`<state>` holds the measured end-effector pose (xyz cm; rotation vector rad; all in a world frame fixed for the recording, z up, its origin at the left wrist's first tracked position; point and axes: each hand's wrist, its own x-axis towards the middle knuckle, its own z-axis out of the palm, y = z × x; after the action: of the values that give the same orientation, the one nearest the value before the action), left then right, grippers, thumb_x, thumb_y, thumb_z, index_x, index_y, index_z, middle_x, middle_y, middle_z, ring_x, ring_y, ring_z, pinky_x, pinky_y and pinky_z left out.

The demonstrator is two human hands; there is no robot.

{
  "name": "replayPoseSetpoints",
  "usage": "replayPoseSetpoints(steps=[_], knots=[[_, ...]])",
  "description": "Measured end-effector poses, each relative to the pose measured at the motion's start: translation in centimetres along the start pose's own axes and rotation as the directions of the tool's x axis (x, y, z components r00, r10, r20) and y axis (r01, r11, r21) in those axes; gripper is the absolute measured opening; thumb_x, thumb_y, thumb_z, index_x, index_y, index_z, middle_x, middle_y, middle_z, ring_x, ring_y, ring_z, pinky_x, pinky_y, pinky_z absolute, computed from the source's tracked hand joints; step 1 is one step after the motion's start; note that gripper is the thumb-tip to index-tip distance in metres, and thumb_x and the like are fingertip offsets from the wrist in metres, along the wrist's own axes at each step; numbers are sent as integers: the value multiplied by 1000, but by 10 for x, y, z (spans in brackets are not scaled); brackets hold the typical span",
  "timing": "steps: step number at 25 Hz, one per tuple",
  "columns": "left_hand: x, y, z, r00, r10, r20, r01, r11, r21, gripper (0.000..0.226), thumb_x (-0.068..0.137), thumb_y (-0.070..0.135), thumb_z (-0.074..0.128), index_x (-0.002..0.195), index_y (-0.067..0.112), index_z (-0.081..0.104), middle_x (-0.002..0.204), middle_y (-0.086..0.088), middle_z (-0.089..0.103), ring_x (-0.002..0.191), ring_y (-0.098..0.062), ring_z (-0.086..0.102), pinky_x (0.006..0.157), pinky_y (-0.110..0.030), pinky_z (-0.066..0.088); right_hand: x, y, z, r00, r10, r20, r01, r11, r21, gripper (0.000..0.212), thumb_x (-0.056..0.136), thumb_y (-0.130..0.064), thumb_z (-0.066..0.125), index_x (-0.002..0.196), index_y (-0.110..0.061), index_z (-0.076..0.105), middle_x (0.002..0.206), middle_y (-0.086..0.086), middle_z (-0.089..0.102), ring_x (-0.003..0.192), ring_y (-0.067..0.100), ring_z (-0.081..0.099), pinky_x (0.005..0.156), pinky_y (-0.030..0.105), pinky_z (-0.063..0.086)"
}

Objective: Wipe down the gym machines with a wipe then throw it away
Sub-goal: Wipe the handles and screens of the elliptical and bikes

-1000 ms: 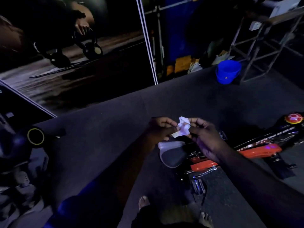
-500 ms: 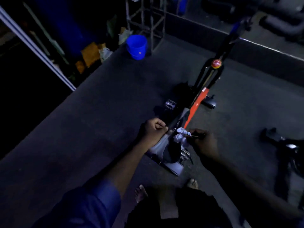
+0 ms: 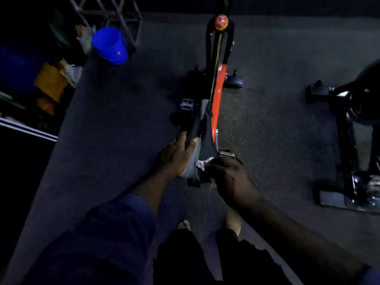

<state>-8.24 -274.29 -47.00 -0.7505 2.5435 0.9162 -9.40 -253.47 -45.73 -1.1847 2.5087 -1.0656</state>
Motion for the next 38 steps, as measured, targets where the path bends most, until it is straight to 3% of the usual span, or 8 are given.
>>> replayPoseSetpoints(steps=[4, 8, 11, 15, 19, 27, 33, 38], knots=[[2, -5, -1, 998, 62, -3, -62, 997, -56, 61, 105, 65, 37, 155, 30, 38, 149, -15, 57, 130, -40, 57, 105, -50, 46, -5, -22, 4, 999, 20, 45, -14, 992, -125, 25, 108, -24, 54, 111, -13, 76, 93, 5, 65, 85, 23, 63, 72, 36, 53], [6, -13, 3, 995, 95, 24, -94, 995, -41, 67, 106, 64, 34, 160, 24, 33, 157, -17, 47, 138, -42, 50, 109, -48, 41, 61, -16, 10, 929, 277, -244, -292, 956, -29, 30, 101, -24, 64, 86, 1, 73, 98, 16, 66, 84, 26, 64, 74, 23, 45], [8, 2, -2, 996, 88, 26, -88, 996, -16, 59, 106, 59, 35, 148, 19, 39, 152, -20, 51, 133, -45, 52, 107, -50, 41, 48, -28, 26, 911, 326, -254, -362, 925, -112, 15, 94, -13, 64, 87, 0, 69, 94, 16, 66, 82, 33, 63, 73, 31, 41], [7, 18, -6, 998, 57, 13, -56, 997, -52, 59, 106, 47, 41, 153, 13, 34, 155, -21, 46, 136, -43, 49, 107, -46, 38, -16, -62, 40, 932, 320, -172, -344, 930, -132, 22, 95, -16, 53, 106, -8, 71, 109, 10, 66, 94, 27, 59, 79, 33, 47], [13, 9, 3, 999, 47, -23, -48, 998, -43, 65, 103, 52, 41, 156, 15, 34, 153, -21, 48, 134, -45, 50, 111, -52, 39, 46, -21, 34, 872, 393, -292, -441, 889, -121, 30, 97, -21, 63, 122, -9, 75, 112, 14, 71, 97, 29, 66, 80, 32, 50], [10, 11, 3, 995, 53, -88, -59, 996, -66, 37, 100, 50, 42, 121, 19, 44, 132, -18, 61, 114, -42, 60, 91, -49, 44, -38, -53, 77, 901, 314, -301, -364, 923, -126, 57, 95, -2, 45, 150, -14, 55, 161, 4, 46, 153, 16, 35, 126, 44, 28], [13, 12, 6, 995, 51, -91, -56, 997, -55, 45, 100, 55, 41, 130, 21, 44, 133, -15, 61, 115, -39, 59, 89, -45, 40, 19, -35, 74, 743, 530, -408, -559, 827, 56, 45, 112, -26, 45, 157, -19, 46, 162, 4, 44, 152, 18, 37, 125, 32, 28], [16, 7, 9, 995, 43, -91, -48, 997, -55, 48, 101, 55, 42, 133, 19, 43, 131, -17, 61, 114, -39, 59, 84, -42, 36, -12, -50, 95, 683, 555, -475, -596, 799, 77, 42, 111, -22, 48, 152, -14, 52, 158, 6, 50, 149, 19, 42, 121, 41, 38]])
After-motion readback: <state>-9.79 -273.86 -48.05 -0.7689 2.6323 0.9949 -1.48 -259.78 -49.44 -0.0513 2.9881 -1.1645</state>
